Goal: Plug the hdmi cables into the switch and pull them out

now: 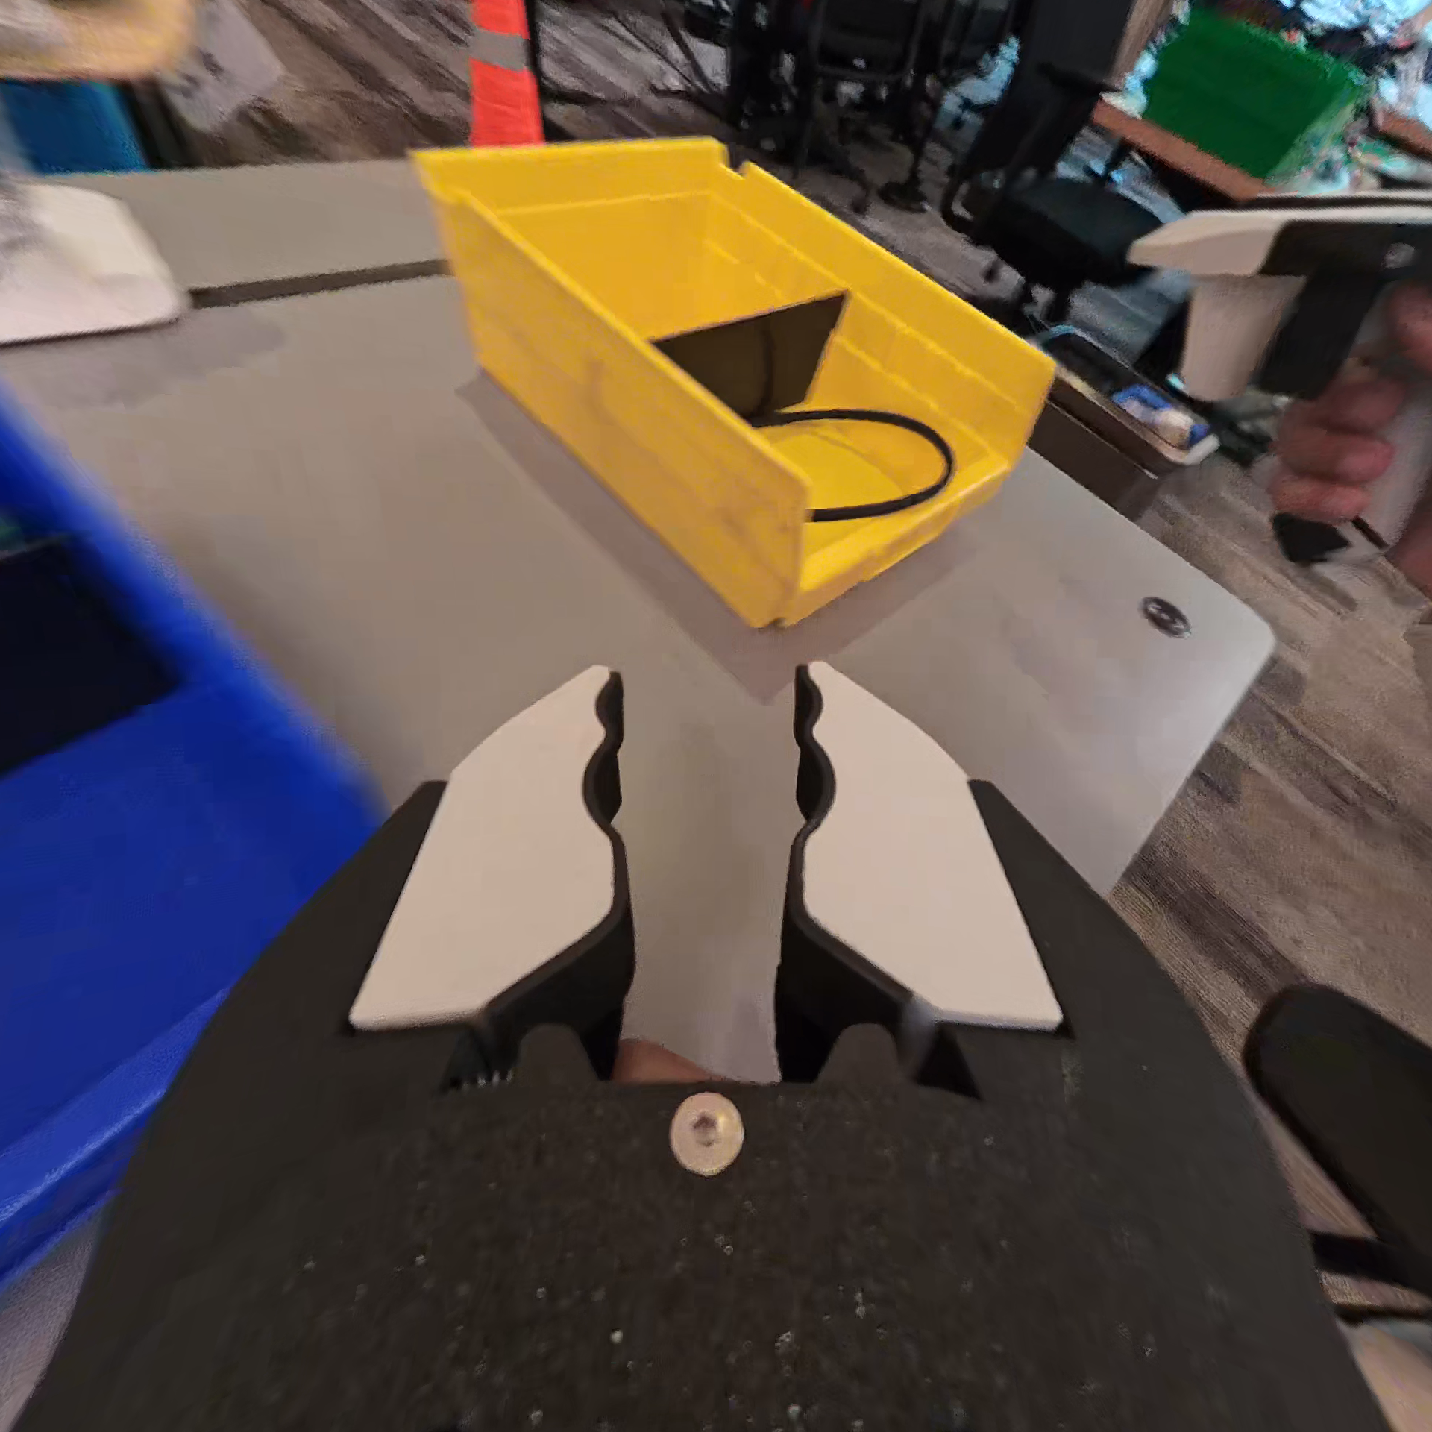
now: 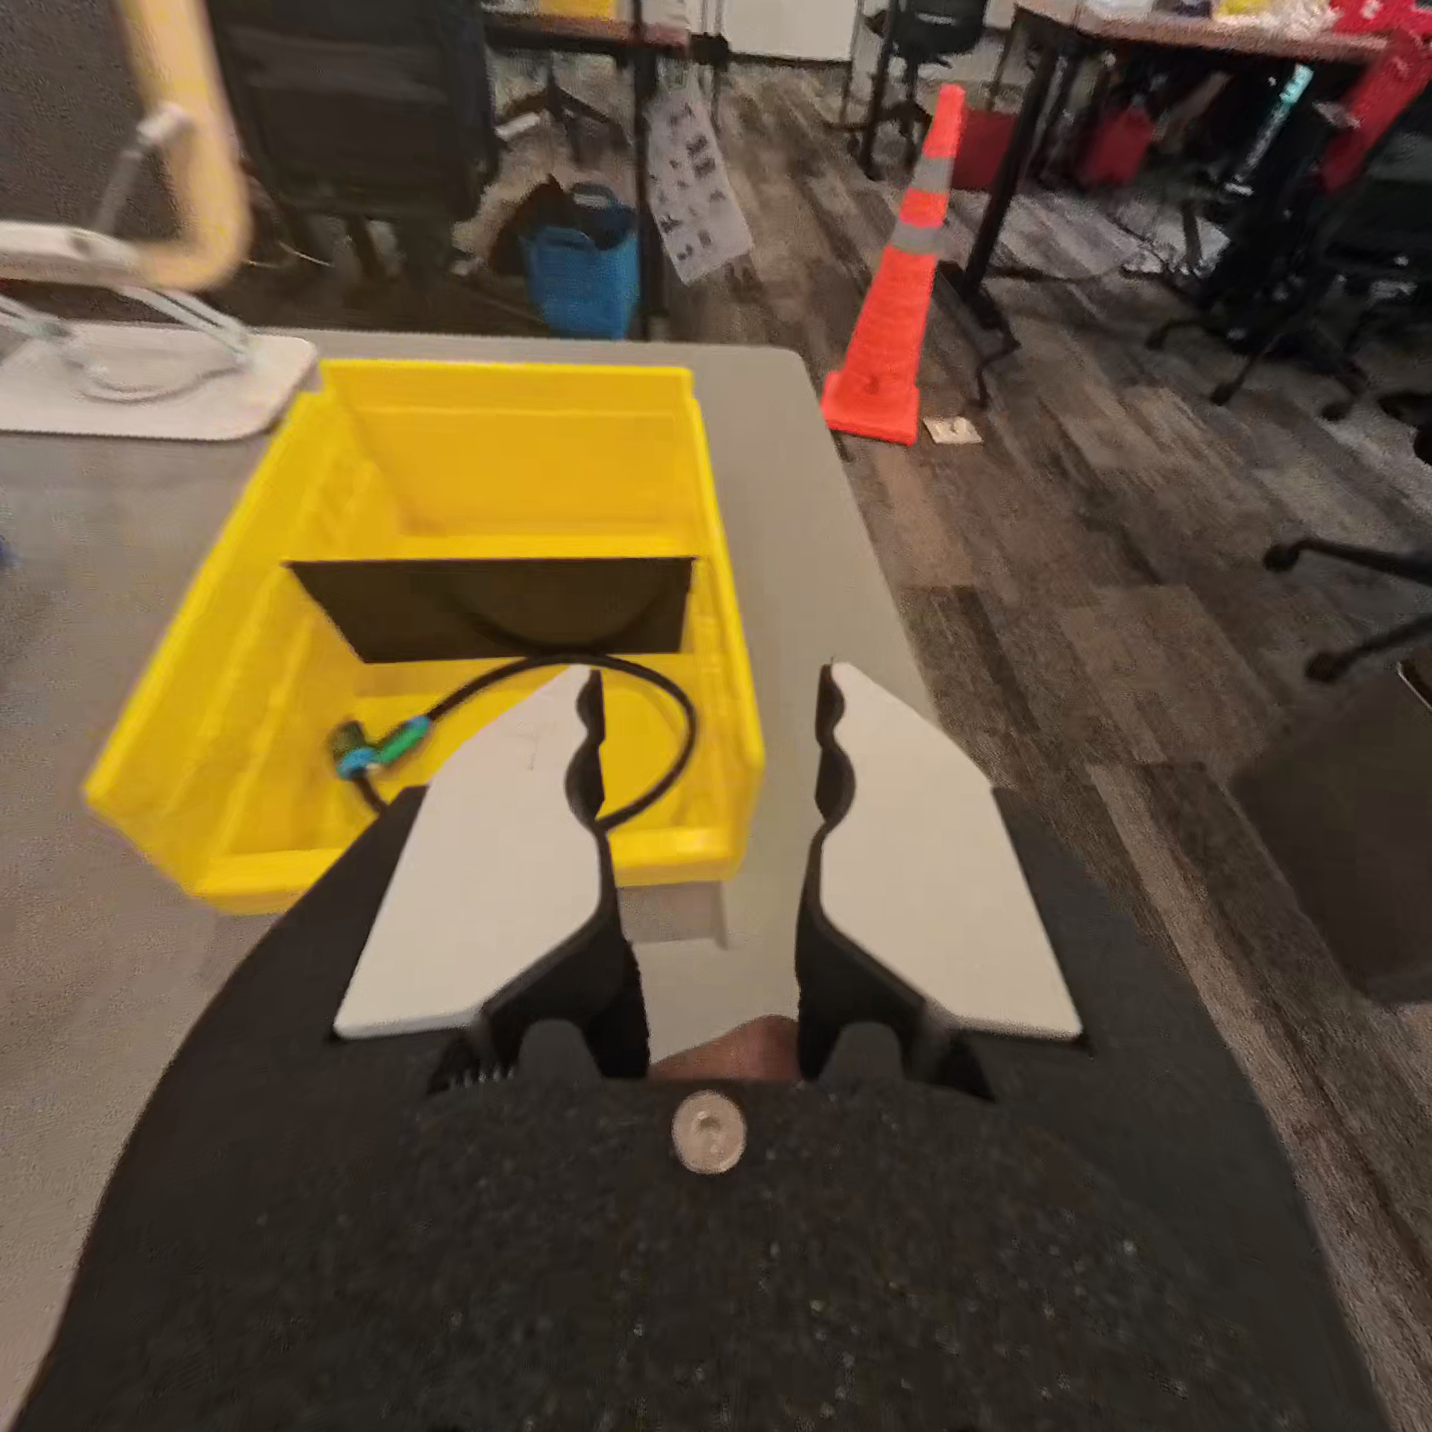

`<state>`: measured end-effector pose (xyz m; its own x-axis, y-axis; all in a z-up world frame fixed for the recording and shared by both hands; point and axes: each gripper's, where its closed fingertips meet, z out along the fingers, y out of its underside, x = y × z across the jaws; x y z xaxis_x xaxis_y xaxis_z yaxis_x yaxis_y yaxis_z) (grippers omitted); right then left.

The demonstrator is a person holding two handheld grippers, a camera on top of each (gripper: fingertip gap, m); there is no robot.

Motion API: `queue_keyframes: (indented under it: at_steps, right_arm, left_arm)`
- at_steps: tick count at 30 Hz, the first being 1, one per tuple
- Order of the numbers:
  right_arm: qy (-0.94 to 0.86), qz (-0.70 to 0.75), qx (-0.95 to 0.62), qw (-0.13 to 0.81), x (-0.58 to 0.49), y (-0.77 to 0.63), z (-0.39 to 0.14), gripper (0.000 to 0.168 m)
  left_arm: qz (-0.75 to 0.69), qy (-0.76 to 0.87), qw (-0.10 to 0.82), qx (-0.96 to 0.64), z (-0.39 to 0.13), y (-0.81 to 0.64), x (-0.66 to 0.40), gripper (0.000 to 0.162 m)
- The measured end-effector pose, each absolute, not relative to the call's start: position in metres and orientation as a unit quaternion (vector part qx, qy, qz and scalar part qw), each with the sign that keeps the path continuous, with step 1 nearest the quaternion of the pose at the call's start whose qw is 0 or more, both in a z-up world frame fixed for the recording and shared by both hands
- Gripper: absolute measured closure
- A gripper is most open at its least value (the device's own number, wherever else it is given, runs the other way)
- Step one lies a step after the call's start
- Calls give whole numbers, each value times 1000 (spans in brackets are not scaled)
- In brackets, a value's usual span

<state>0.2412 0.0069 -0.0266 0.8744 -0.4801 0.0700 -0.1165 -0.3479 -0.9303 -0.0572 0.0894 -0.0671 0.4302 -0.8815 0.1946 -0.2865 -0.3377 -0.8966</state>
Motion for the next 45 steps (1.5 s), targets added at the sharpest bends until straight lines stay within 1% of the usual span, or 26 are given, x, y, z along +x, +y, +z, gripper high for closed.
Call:
queue_keyframes:
  at_steps: [3, 6, 7, 11, 14, 16, 17, 18, 19, 20, 23, 26, 32, 36, 39, 42, 43, 45]
  right_arm:
    - [102, -78, -804, 581, 149, 47, -9, 115]
    - [36, 6, -827, 561, 52, 88, -28, 110]
    - [27, 25, -837, 546, 23, 100, -41, 107]
    - [31, 91, -866, 490, -74, 141, -95, 108]
    - [21, 64, -873, 483, -105, 161, -114, 107]
    - [31, 40, -868, 494, -110, 174, -116, 114]
    - [34, 29, -870, 491, -111, 181, -120, 117]
    - [40, 5, -877, 479, -107, 186, -127, 130]
    - [55, -33, -886, 460, -97, 188, -136, 162]
    - [62, -32, -889, 453, -96, 190, -138, 164]
    - [105, -36, -885, 453, -101, 191, -138, 166]
    - [112, -30, -878, 464, -129, 197, -131, 165]
    - [80, -35, -853, 515, -217, 236, -103, 164]
    - [73, -25, -845, 529, -277, 261, -99, 164]
    - [68, -26, -843, 532, -311, 274, -105, 164]
    - [53, -18, -862, 504, -335, 283, -133, 160]
    - [42, -14, -848, 528, -340, 287, -130, 160]
    - [33, -14, -849, 527, -341, 286, -131, 158]
  left_arm:
    - [-295, 330, 498, -745, -50, 129, -145, 119]
    - [-228, 261, 560, -753, -40, 167, -224, 123]
    - [-214, 244, 568, -756, -42, 177, -243, 123]
    - [-147, 213, 570, -780, -68, 204, -289, 122]
    - [-135, 209, 551, -797, -94, 215, -292, 122]
    - [-132, 211, 533, -809, -108, 226, -289, 128]
    - [-132, 218, 521, -815, -116, 232, -285, 134]
    - [-126, 229, 505, -823, -124, 238, -283, 146]
    - [-116, 232, 495, -829, -129, 242, -283, 156]
    - [-115, 230, 490, -833, -129, 244, -284, 157]
    - [-101, 226, 485, -839, -126, 250, -291, 158]
    - [-94, 225, 505, -828, -112, 266, -318, 159]
    - [-76, 185, 525, -827, -92, 301, -410, 160]
    - [-65, 167, 546, -818, -84, 320, -470, 160]
    - [-74, 167, 549, -815, -93, 335, -501, 160]
    - [-70, 165, 522, -834, -122, 352, -522, 158]
    - [-75, 162, 525, -832, -124, 354, -525, 155]
    - [-79, 162, 525, -832, -124, 355, -525, 157]
